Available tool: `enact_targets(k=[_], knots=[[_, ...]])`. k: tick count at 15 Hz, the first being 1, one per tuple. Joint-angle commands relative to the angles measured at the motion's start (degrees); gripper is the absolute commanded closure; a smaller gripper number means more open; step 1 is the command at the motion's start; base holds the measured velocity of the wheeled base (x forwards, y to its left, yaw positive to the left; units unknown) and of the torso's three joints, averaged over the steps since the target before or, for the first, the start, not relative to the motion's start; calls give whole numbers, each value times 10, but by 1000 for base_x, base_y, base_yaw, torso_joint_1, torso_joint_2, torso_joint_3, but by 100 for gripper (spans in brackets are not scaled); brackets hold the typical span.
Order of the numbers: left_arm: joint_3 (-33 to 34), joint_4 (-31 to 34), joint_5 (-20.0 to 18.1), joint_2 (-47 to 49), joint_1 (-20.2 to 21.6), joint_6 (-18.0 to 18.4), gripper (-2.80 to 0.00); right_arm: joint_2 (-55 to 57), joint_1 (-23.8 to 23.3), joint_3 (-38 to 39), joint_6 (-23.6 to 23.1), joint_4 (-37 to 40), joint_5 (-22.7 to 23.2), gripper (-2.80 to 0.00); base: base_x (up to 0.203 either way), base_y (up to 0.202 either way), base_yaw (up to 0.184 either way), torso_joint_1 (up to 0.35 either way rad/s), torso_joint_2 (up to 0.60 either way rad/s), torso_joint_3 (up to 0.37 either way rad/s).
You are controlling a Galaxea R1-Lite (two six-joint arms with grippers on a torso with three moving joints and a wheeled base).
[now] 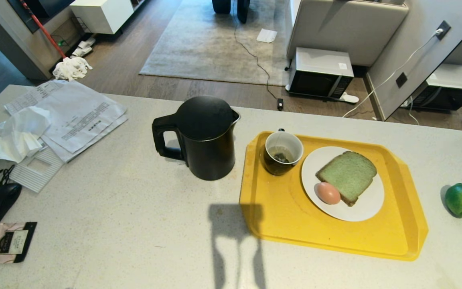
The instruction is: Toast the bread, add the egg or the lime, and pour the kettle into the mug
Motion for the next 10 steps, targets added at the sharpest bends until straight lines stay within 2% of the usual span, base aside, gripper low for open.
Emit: enact_targets(k=[1, 5, 10], knots=[[0, 0, 1, 1, 0, -1, 0, 0, 0, 0, 0, 0, 0, 0, 0, 0, 0, -90, 154, 85], [0, 0, 3, 1, 0, -4, 0, 0, 0, 0, 0, 0, 0, 0, 0, 0, 0, -62, 128, 86], [0, 0, 4, 1, 0, -18, 0, 0, 0, 0, 0, 0, 0, 0, 0, 0, 0, -66, 146, 245]])
